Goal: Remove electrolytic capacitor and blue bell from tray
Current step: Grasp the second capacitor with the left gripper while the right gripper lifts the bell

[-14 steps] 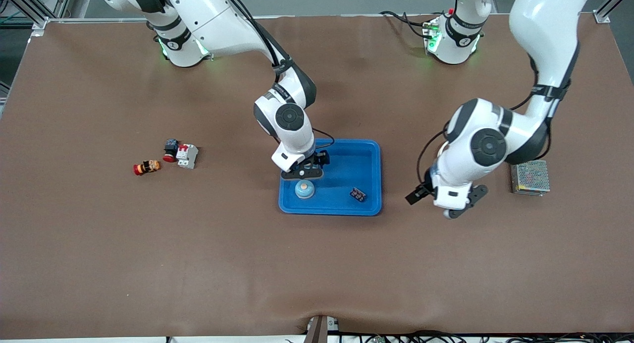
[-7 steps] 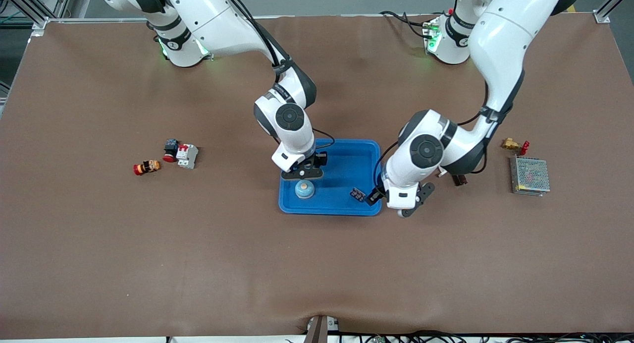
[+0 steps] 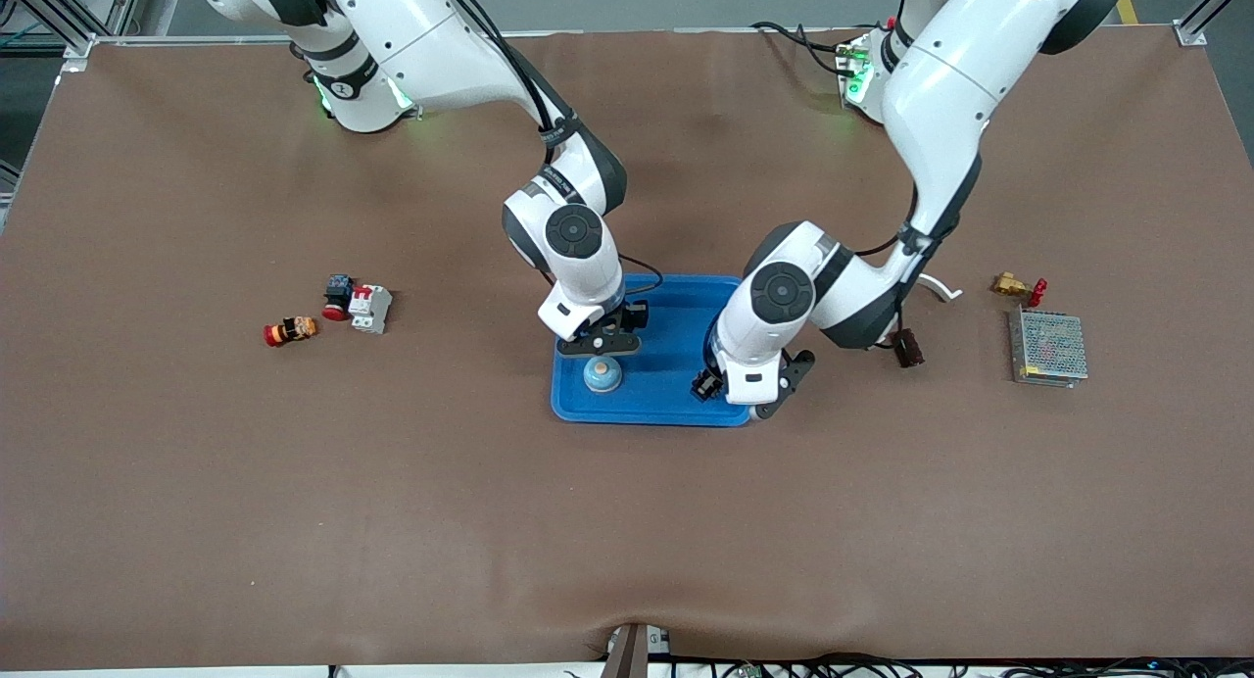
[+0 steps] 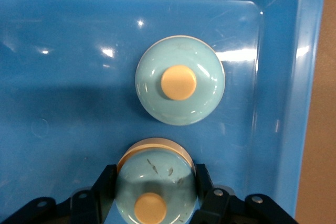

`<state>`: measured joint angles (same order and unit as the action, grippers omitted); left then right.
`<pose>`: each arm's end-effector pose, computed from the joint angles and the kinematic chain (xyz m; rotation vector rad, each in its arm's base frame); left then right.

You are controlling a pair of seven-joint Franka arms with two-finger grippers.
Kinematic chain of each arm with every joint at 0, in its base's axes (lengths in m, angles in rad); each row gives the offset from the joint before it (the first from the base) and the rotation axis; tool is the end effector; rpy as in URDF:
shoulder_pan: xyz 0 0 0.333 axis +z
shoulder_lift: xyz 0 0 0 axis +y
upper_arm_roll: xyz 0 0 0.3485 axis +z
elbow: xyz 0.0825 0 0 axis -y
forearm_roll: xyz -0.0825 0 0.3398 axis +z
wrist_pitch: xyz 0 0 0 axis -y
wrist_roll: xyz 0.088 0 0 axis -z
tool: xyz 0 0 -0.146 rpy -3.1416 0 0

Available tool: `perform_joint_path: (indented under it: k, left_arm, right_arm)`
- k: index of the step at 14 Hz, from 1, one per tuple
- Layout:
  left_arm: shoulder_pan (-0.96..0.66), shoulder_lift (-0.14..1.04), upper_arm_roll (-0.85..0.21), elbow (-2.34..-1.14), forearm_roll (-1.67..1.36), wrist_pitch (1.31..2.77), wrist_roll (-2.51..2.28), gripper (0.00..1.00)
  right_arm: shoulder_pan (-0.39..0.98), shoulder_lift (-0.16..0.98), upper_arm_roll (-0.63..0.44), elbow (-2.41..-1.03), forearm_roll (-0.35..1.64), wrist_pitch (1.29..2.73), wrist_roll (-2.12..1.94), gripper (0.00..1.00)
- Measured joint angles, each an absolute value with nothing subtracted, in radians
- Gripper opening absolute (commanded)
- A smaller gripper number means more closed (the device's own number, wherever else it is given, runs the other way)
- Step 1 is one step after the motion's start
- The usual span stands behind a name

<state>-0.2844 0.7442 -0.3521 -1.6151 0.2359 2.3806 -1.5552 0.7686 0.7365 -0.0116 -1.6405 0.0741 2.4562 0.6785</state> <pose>0.5807 -0.3734 0.2298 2.7760 1.2525 -0.0358 0.4990 0.4755 0.2091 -3.0575 -0.0402 -0.0497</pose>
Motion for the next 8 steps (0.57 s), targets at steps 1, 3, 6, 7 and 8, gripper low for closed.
perform_joint_path:
  k: [1,3,6,7,8]
  left_arm:
    - [-0.317,0.753,-0.325,-1.614,0.236,2.390,-1.570,0.64]
    - [-0.356,0.767,-0.298,-1.610,0.236,2.397,-1.585,0.62]
    - [-0.362,0.772,-0.291,-1.608,0.236,2.398,-1.589,0.46]
    - [-0.362,0.775,-0.289,-1.608,0.236,2.398,-1.589,0.38]
    - [-0.362,0.779,-0.287,-1.608,0.236,2.398,-1.589,0.29]
  right_arm:
    - [0.768,0.736,-0.015,-1.636,0.074,2.453,0.678,0.52]
    - [0.766,0.728,-0.024,-1.622,0.074,2.421,0.678,0.52]
    - [0.727,0.672,-0.033,-1.589,0.074,2.283,0.632,0.52]
    - [0.702,0.644,-0.034,-1.580,0.075,2.226,0.592,0.52]
    - [0.672,0.617,-0.034,-1.572,0.077,2.174,0.548,0.52]
